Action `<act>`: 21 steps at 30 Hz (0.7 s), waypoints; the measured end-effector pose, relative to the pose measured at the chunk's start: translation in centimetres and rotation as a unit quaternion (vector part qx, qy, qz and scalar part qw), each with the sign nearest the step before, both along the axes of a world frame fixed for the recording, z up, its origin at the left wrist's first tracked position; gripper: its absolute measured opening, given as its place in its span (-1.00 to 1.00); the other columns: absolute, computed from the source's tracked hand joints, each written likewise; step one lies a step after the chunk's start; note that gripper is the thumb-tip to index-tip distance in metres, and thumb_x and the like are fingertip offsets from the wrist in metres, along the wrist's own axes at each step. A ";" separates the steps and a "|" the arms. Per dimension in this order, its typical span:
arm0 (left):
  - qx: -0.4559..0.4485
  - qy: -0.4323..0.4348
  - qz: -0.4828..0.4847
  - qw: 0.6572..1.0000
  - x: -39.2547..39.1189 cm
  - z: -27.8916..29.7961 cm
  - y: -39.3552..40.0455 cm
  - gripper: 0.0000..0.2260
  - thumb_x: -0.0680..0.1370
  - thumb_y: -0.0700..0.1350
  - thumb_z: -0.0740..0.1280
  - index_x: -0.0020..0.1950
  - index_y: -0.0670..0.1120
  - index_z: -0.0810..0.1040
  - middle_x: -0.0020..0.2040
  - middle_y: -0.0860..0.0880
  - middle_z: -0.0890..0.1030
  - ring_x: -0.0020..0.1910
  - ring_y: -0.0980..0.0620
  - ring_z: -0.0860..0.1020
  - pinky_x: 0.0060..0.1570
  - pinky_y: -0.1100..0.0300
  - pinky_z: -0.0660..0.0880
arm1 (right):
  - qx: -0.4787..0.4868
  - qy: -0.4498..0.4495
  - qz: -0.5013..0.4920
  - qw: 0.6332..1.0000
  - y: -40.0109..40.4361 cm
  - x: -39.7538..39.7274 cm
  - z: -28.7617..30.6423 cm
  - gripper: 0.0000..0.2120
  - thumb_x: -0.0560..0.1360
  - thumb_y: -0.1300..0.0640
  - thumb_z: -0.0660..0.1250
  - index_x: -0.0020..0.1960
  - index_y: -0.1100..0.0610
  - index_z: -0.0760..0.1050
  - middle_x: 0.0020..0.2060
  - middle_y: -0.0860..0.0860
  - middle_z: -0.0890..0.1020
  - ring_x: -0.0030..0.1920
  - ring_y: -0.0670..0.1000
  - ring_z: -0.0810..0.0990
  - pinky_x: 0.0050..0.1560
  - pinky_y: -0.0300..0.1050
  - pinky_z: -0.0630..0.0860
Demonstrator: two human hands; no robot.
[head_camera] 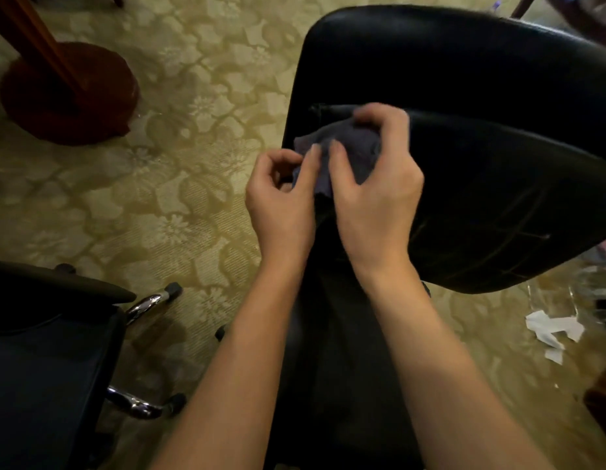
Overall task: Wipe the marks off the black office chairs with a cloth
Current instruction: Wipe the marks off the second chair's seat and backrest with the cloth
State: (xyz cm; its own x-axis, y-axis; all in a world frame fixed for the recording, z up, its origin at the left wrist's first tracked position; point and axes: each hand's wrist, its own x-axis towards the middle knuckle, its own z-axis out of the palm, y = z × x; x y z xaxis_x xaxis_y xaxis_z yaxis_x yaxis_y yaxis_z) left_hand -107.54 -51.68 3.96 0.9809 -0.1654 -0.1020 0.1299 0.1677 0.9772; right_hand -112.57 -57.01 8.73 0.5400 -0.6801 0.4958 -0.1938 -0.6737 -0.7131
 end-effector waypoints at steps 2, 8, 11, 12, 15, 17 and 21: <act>0.017 0.028 -0.001 0.999 0.2 -1.4 -0.8 -0.82 0.53 -0.09 0.46 -0.21 -0.03 0.50 -0.31 0.04 0.53 -0.32 0.14 0.47 -0.25 0.23 0.43 | -0.031 0.063 0.015 0.997 -0.3 0.9 -0.6 -0.64 0.50 0.23 0.38 0.28 0.20 0.45 0.08 0.01 0.63 0.05 -0.04 0.63 0.06 -0.16 0.57; 0.104 0.089 0.017 0.990 -1.8 -6.4 0.2 -0.80 0.53 -0.08 0.43 -0.26 0.02 0.50 -0.37 0.06 0.55 -0.39 0.12 0.48 -0.28 0.13 0.45 | -0.030 0.252 0.053 0.966 0.0 -0.1 -4.8 -0.76 0.53 0.16 0.33 0.18 0.10 0.41 -0.03 0.01 0.62 -0.07 0.08 0.63 -0.13 0.06 0.56; 0.127 0.083 0.000 0.988 -2.0 -6.4 1.4 -0.82 0.53 -0.08 0.43 -0.24 0.01 0.50 -0.35 0.08 0.54 -0.36 0.11 0.48 -0.25 0.12 0.45 | -0.024 0.270 0.076 0.960 0.0 -0.6 -4.4 -0.78 0.53 0.17 0.33 0.16 0.10 0.42 -0.07 0.00 0.62 -0.09 0.07 0.63 -0.14 0.05 0.56; 0.116 0.064 0.002 0.991 -1.8 -5.5 1.6 -0.83 0.53 -0.08 0.44 -0.22 0.00 0.51 -0.33 0.10 0.54 -0.34 0.14 0.49 -0.23 0.15 0.46 | -0.017 0.244 0.073 0.967 0.0 -0.5 -3.6 -0.78 0.53 0.17 0.34 0.16 0.12 0.43 -0.07 0.01 0.63 -0.08 0.06 0.63 -0.12 0.05 0.56; 0.037 -0.016 0.035 0.999 -0.4 -1.8 1.2 -0.86 0.53 -0.14 0.45 -0.16 -0.08 0.52 -0.27 0.11 0.54 -0.30 0.26 0.47 -0.21 0.33 0.42 | -0.035 0.114 0.045 0.992 -0.4 0.6 -0.3 -0.78 0.51 0.20 0.37 0.14 0.18 0.48 -0.11 -0.01 0.63 -0.09 -0.04 0.63 -0.05 -0.13 0.56; 0.024 -0.056 0.043 0.997 0.7 0.0 0.5 -0.87 0.53 -0.14 0.45 -0.15 -0.08 0.52 -0.26 0.09 0.55 -0.30 0.24 0.48 -0.23 0.33 0.43 | -0.065 0.074 0.024 0.995 -0.8 1.5 1.4 -0.79 0.51 0.20 0.37 0.12 0.19 0.49 -0.14 -0.06 0.61 -0.14 -0.10 0.61 -0.10 -0.28 0.51; 0.153 -0.040 -0.013 0.987 0.3 -2.2 -0.6 -0.86 0.54 -0.07 0.40 -0.17 -0.02 0.48 -0.37 0.09 0.52 -0.36 0.17 0.49 -0.29 0.23 0.38 | -0.057 0.219 -0.007 0.974 -1.0 2.0 -0.6 -0.80 0.51 0.11 0.34 0.11 0.08 0.43 -0.15 0.04 0.64 -0.13 0.15 0.65 -0.17 0.00 0.54</act>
